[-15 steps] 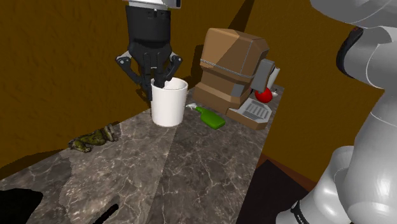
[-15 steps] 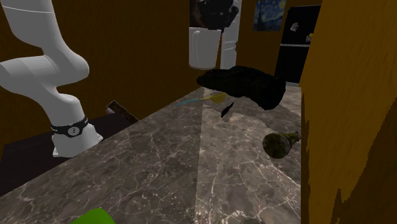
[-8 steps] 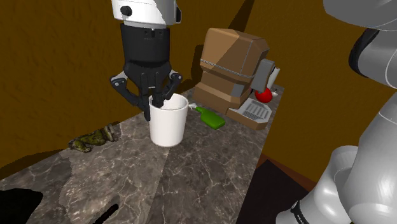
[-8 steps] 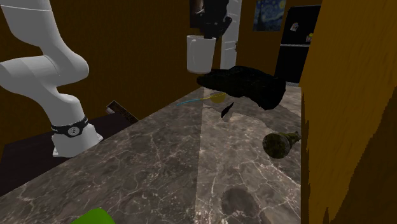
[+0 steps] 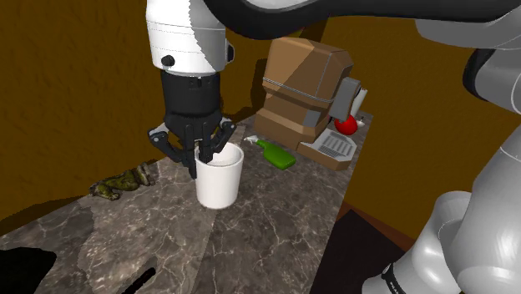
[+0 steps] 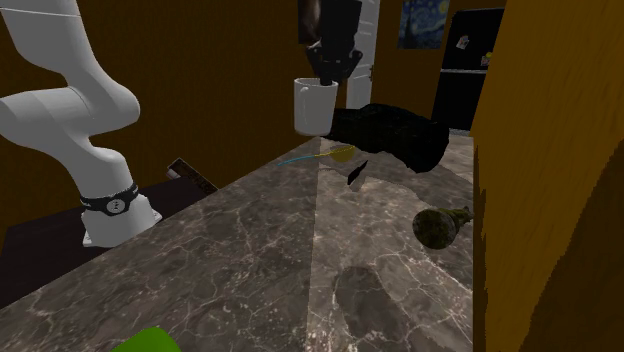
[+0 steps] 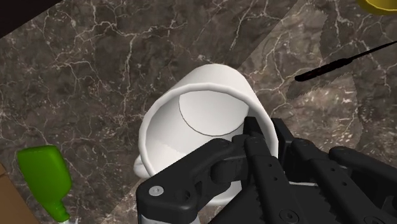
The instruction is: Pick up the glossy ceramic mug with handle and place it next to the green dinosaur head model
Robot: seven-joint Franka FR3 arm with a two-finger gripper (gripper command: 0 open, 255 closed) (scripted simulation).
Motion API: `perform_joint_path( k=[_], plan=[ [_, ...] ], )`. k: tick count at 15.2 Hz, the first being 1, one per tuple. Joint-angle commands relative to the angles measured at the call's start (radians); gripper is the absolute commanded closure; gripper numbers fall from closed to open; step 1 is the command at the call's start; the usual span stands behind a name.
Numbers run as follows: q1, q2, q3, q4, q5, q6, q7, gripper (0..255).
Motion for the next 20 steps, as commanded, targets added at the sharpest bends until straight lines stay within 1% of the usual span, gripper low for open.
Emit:
perform_joint_path(
  k=[1, 10, 20],
  plan=[
    [-0.001, 0.001, -0.001, -0.025, 0.000, 0.026, -0.001, 255],
    [-0.003, 0.008, -0.003, -0.138, -0.004, 0.145, 0.000, 255],
    [0.000, 0.038, -0.006, -0.239, -0.020, 0.272, 0.009, 255]
  ],
)
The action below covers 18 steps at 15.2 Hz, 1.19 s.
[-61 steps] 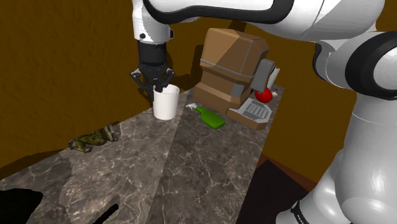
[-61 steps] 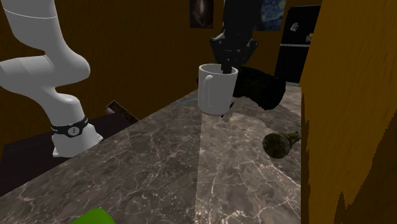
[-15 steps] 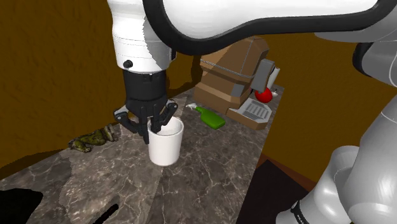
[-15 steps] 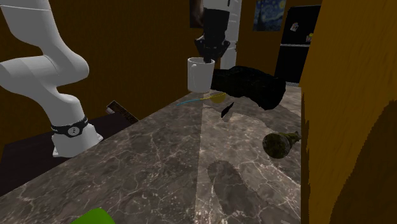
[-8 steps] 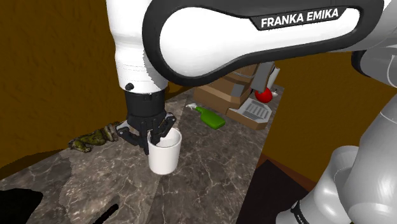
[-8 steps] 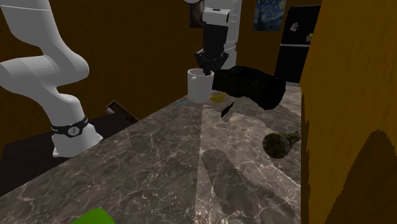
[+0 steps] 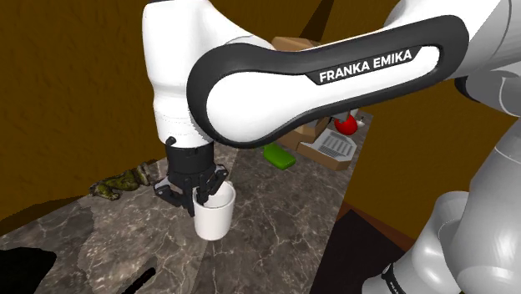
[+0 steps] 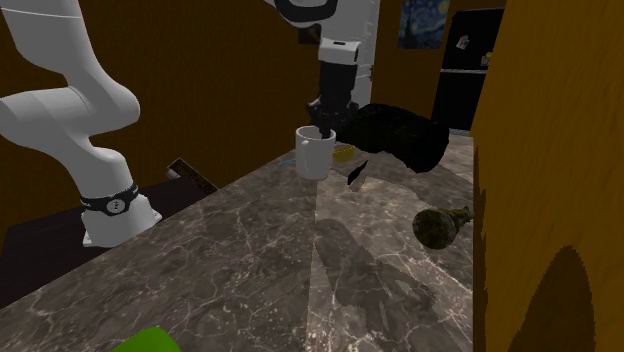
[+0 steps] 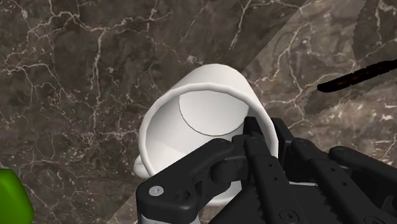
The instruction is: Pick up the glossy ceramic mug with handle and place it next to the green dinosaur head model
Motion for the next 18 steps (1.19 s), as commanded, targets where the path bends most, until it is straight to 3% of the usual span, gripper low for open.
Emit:
perform_joint_path(
  k=[1, 11, 18],
  plan=[
    [0.001, 0.008, 0.000, -0.017, -0.004, 0.025, 0.003, 255],
    [0.008, 0.063, -0.007, -0.092, -0.034, 0.149, 0.021, 255],
    [0.008, 0.063, -0.007, -0.092, -0.034, 0.149, 0.021, 255]
  ],
)
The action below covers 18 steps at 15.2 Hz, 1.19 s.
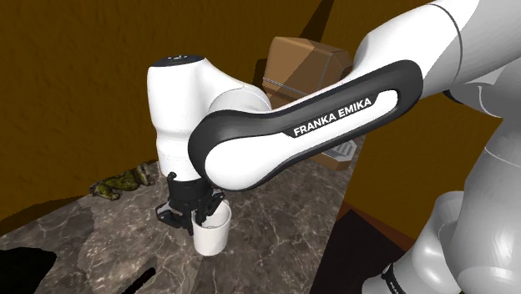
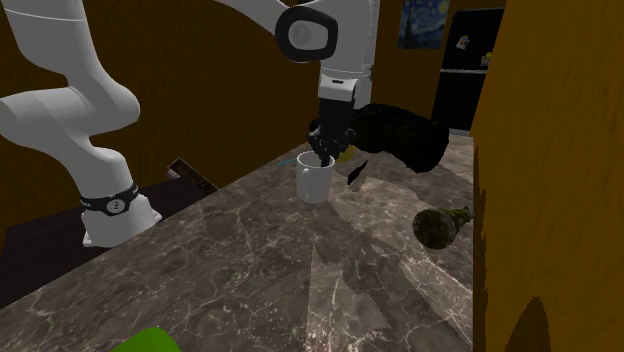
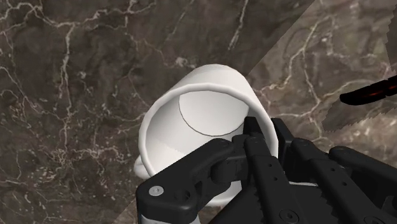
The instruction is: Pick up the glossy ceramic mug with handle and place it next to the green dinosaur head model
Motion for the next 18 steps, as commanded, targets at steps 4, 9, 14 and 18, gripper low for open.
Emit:
perform_joint_path(
  k=[4, 9, 14, 18],
  plan=[
    [0.000, 0.000, 0.000, 0.000, 0.000, 0.000, 0.000, 0],
    [-0.003, -0.020, 0.003, 0.045, 0.012, -0.063, -0.008, 0],
    [-0.004, -0.034, 0.005, 0.090, 0.020, -0.120, -0.014, 0],
    [-0.004, -0.034, 0.005, 0.090, 0.020, -0.120, -0.014, 0]
  ],
)
